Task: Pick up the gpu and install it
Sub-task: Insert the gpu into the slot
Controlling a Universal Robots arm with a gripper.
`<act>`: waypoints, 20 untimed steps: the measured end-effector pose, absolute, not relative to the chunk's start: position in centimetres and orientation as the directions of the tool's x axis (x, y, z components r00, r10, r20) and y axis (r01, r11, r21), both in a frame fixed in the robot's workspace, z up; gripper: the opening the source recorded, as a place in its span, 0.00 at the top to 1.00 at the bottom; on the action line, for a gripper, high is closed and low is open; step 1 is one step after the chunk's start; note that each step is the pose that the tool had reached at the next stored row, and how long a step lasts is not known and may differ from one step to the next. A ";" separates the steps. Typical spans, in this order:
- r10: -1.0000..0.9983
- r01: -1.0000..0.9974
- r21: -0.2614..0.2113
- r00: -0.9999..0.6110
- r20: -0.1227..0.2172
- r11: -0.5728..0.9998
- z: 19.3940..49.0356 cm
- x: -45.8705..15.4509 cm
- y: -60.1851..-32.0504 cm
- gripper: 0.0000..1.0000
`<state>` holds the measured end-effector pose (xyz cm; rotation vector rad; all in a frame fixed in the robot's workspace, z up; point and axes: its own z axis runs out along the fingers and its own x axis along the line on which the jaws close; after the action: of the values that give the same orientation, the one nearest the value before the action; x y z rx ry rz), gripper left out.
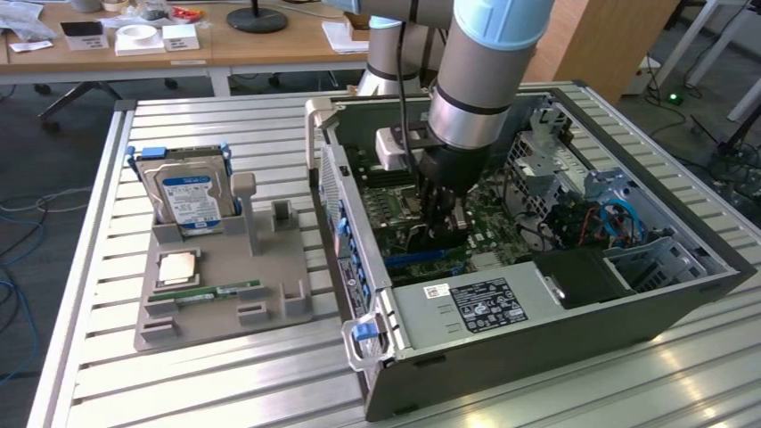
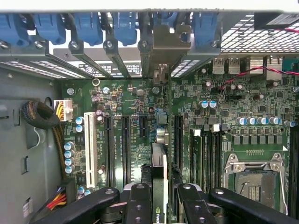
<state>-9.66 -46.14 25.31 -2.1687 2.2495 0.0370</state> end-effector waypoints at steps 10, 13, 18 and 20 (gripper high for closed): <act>-0.999 -0.999 0.005 -0.036 -0.028 0.036 25.2 -9.7 -46.1 0.74; -0.999 -0.999 0.005 -0.036 -0.029 0.036 25.2 -9.7 -46.1 0.74; -0.999 -0.999 0.005 -0.036 -0.029 0.036 25.1 -9.7 -46.1 0.74; -0.999 -0.999 0.005 -0.036 -0.028 0.036 25.1 -9.7 -46.1 0.74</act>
<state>-9.66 -46.14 25.08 -2.1695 2.2488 0.0370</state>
